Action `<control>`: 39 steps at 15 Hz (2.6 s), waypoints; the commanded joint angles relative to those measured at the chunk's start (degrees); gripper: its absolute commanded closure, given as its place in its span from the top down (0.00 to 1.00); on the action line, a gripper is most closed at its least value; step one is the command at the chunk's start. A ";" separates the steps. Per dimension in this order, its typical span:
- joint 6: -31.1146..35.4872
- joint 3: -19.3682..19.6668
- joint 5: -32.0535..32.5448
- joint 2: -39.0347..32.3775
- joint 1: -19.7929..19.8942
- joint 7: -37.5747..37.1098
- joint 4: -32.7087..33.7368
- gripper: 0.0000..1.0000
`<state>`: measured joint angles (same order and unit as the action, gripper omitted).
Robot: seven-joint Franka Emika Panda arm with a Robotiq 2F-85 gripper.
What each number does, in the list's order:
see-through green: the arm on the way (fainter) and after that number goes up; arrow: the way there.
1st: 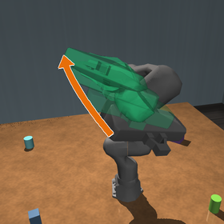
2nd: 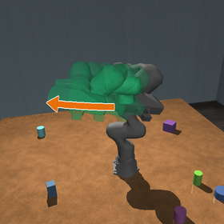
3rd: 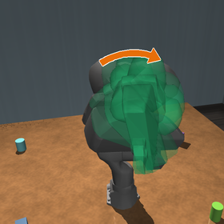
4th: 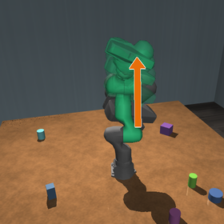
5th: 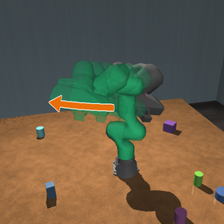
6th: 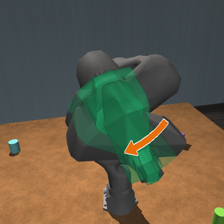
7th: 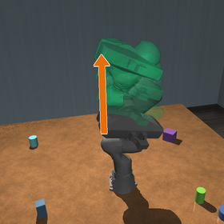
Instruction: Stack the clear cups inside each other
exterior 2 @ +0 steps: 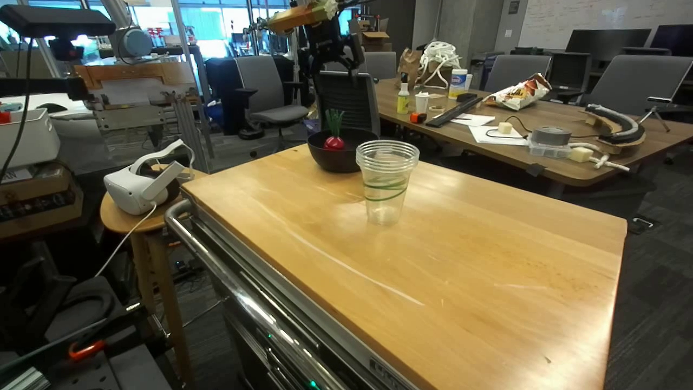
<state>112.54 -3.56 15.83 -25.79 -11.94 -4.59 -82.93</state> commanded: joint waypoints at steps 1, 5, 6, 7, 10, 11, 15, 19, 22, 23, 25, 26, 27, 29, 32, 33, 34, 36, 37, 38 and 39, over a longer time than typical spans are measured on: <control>-0.57 -1.26 -3.15 -2.99 0.77 3.64 2.37 1.00; -2.17 -1.15 -3.85 -5.66 0.52 4.27 3.40 0.74; -2.41 -1.02 -3.83 -6.01 0.40 4.06 3.43 0.66; -2.39 -0.83 -3.72 -6.21 0.24 3.71 3.29 0.58; -2.39 -0.96 -4.22 -6.58 0.50 4.13 2.99 0.33; -2.42 -1.04 -4.46 -6.59 0.59 4.36 2.85 0.27; -3.14 -1.24 -5.87 -6.85 0.81 5.42 2.90 0.00; -4.97 -1.68 -7.63 -7.30 1.07 6.53 3.43 0.01; -4.34 -1.86 -7.42 -5.35 0.62 7.23 2.17 0.01; -3.96 -1.97 -6.98 -4.34 0.30 7.20 1.77 0.01; -3.41 -2.01 -5.90 -2.62 -0.43 6.71 1.62 0.01; -3.37 -2.31 -5.80 -1.65 -0.59 7.13 1.59 0.01; -3.26 -2.67 -5.68 -0.60 -0.79 7.74 1.44 0.01; -3.92 -3.84 -6.53 0.78 -0.77 10.06 1.70 0.01; -5.67 -6.49 -9.03 2.49 -0.26 16.46 0.90 0.01; -6.32 -7.13 -9.88 2.79 -0.17 18.11 0.62 0.01; -7.17 -7.64 -10.87 2.75 0.07 19.50 0.26 0.01; -9.86 -8.56 -12.84 1.94 0.44 22.69 -0.01 0.01; -11.57 -9.06 -14.01 1.38 0.56 24.78 -0.21 0.01; -13.18 -9.22 -14.50 0.83 0.42 26.11 -0.26 0.01; -14.96 -9.34 -15.03 0.14 0.37 27.25 -0.30 0.01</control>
<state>101.65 -11.45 3.26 -24.90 -12.60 18.02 -82.99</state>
